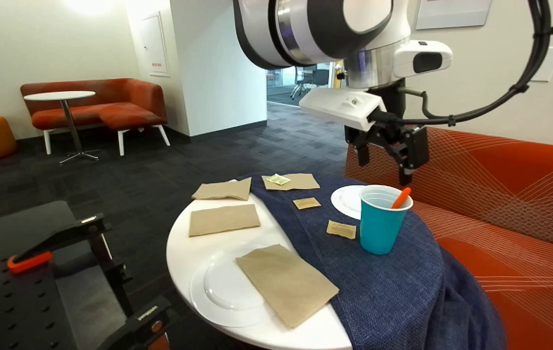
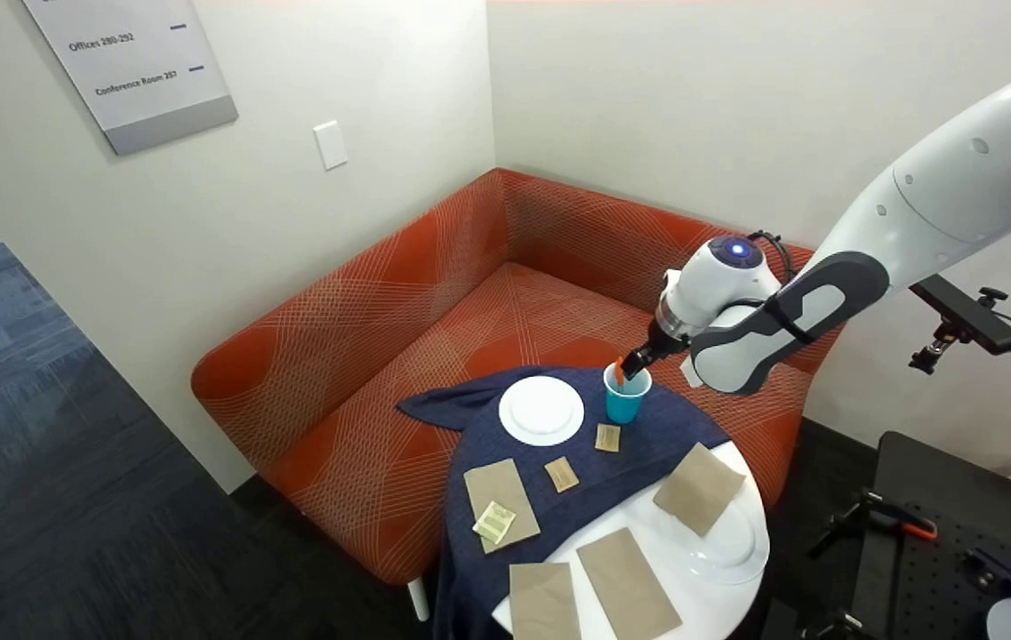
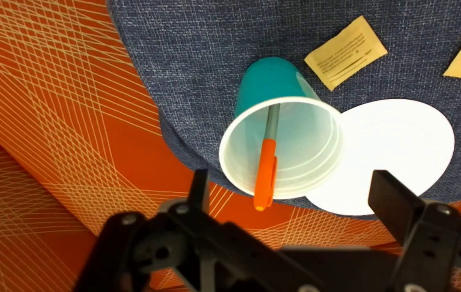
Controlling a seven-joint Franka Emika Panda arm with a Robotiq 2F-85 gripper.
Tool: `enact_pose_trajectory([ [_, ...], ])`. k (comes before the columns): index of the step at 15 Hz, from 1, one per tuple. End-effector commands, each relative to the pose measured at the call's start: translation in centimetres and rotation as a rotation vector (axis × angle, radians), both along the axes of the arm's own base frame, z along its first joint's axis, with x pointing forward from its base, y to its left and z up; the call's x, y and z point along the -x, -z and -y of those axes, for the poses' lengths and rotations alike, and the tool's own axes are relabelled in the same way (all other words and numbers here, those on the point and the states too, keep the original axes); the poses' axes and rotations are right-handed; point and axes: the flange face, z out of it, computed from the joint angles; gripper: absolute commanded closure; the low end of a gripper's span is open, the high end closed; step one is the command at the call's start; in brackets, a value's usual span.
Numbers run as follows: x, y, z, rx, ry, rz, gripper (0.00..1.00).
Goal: Put the marker on the table
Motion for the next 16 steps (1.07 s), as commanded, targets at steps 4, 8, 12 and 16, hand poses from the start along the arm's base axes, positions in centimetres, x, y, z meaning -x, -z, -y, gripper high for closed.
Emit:
enact_pose_trajectory([
  [4, -0.06, 1.46, -0.85, -0.01, 0.038, 0.053, 0.0],
  [8, -0.23, 1.56, -1.08, 0.008, 0.059, 0.113, 0.0],
  [12, -0.24, 1.83, -0.56, 0.021, 0.087, 0.115, 0.14],
  [16, -0.46, 2.04, -0.48, 0.022, 0.1, 0.105, 0.38],
])
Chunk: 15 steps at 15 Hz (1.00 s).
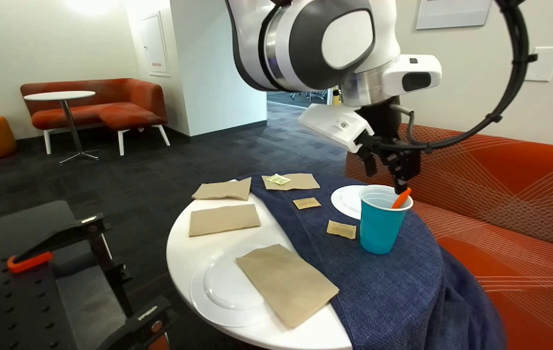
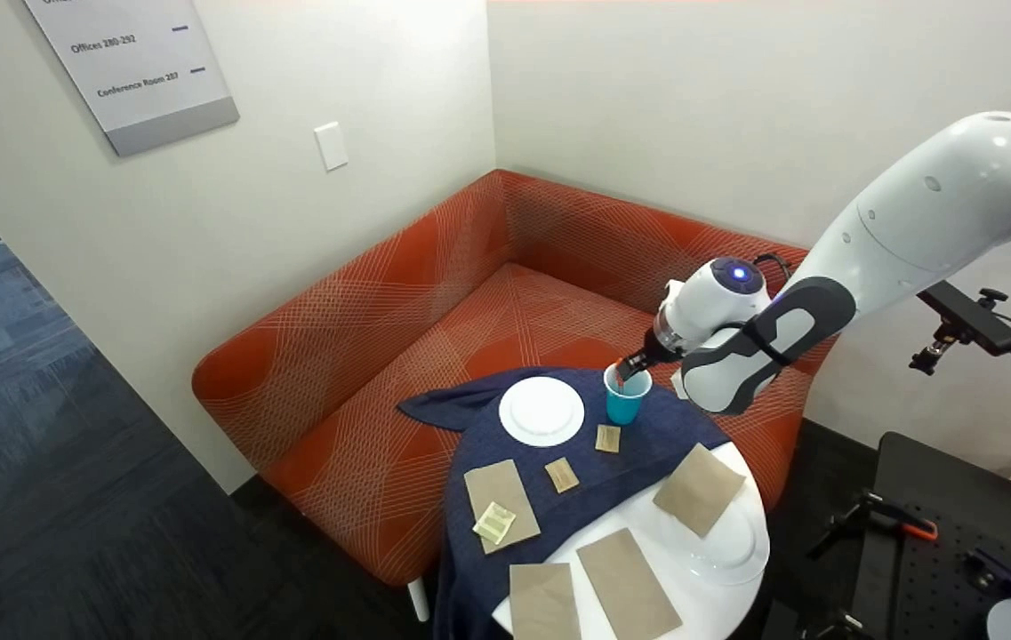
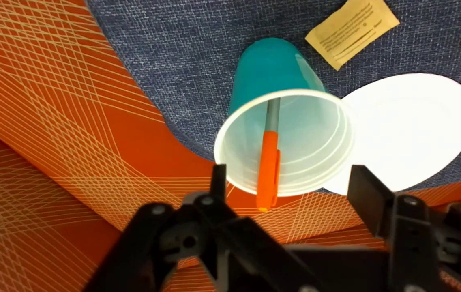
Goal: Put the marker on the table
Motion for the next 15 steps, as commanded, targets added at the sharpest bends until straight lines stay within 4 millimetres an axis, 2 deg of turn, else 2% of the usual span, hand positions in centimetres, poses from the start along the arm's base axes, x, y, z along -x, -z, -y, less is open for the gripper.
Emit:
enact_pose_trajectory([
  [1, -0.4, 0.0, -0.1, 0.002, 0.027, 0.018, 0.46],
  [3, -0.6, 0.1, -0.2, 0.001, 0.029, 0.016, 0.57],
  [7, -1.0, 0.5, -0.2, 0.001, 0.037, 0.008, 0.54],
  [9, -1.3, 0.8, 0.0, 0.002, 0.043, 0.004, 0.62],
  [10, -1.4, 1.0, 0.2, 0.005, 0.045, 0.003, 0.62],
  [11, -1.5, 1.1, 0.3, 0.006, 0.048, 0.001, 0.67],
  [15, -2.0, 1.7, 0.6, 0.009, 0.055, -0.004, 0.68],
])
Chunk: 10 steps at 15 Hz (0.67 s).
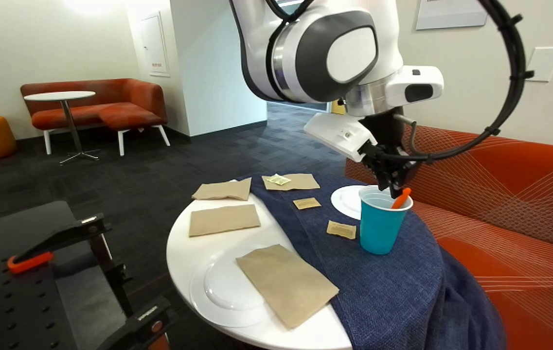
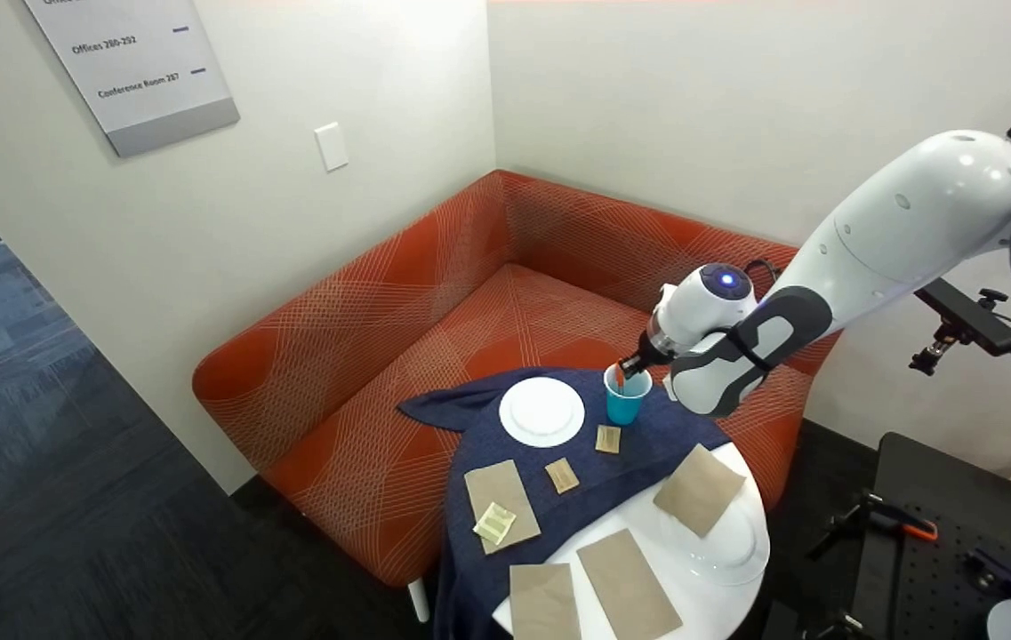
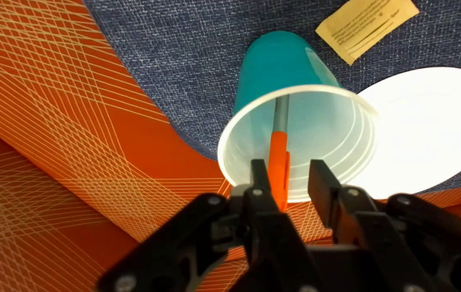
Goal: Put the marker on the table
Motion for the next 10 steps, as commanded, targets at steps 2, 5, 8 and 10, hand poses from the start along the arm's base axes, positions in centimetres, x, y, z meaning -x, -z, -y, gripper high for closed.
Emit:
enact_pose_trajectory([
  [2, -1.3, 0.5, 0.1, -0.002, 0.031, 0.0, 0.68],
  [5, -1.7, 0.8, 0.1, 0.001, 0.031, -0.001, 0.7],
  [8, -2.0, 1.2, 0.2, -0.001, 0.045, -0.006, 0.7],
  [10, -2.1, 1.4, 0.1, -0.002, 0.049, -0.01, 0.7],
])
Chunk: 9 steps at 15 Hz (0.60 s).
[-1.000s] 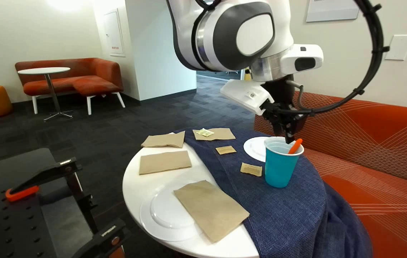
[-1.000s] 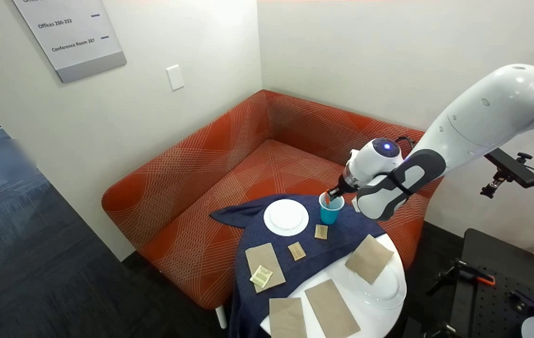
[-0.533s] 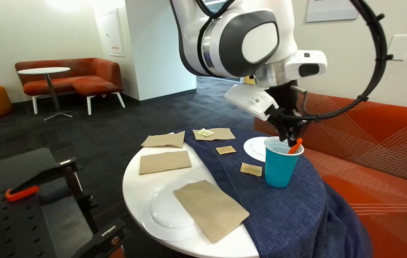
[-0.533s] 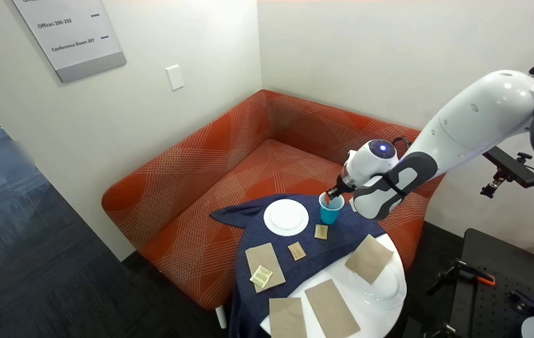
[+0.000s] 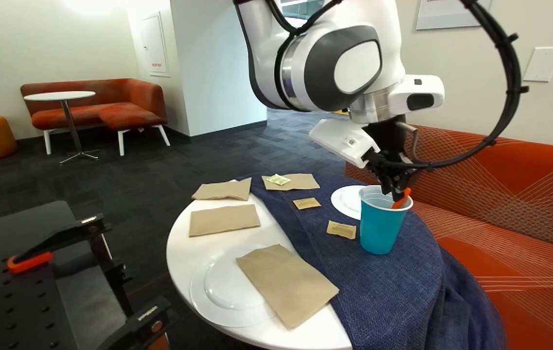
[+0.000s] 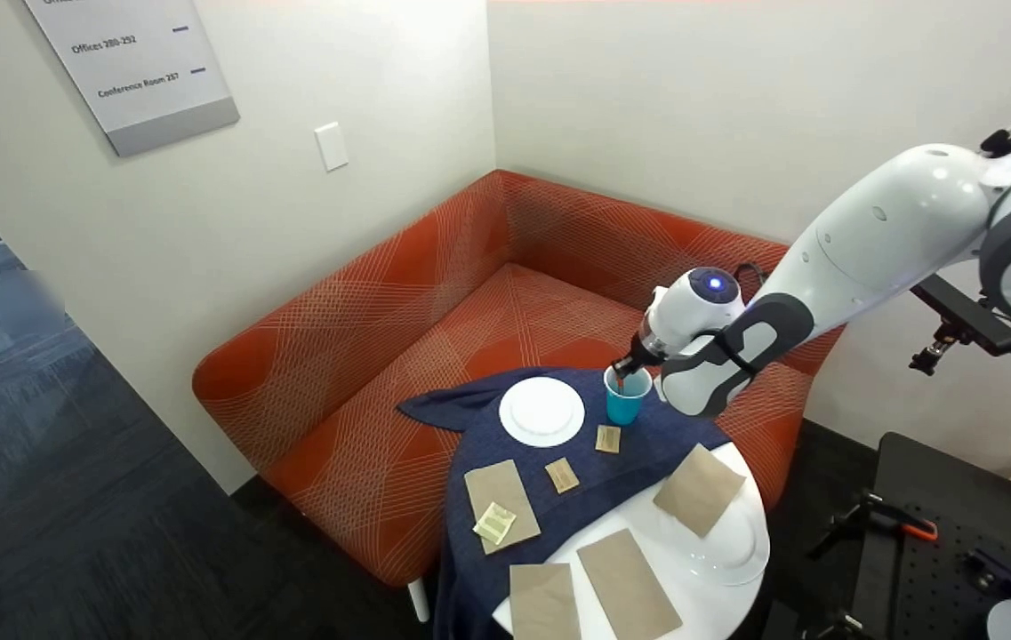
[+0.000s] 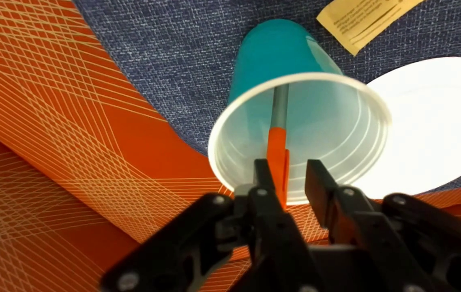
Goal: Put the marker on the table
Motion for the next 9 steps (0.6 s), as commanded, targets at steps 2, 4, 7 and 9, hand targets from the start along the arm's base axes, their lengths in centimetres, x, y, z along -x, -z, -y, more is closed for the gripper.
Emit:
enact_pose_trajectory([
  [2, -0.8, 0.5, -0.1, -0.002, 0.045, -0.016, 0.7],
  [4, -1.0, 0.8, -0.1, 0.0, 0.048, -0.021, 0.7],
  [7, -1.1, 1.2, -0.1, 0.001, 0.051, -0.027, 0.69],
  [9, -1.2, 1.5, 0.0, 0.001, 0.051, -0.03, 0.68],
])
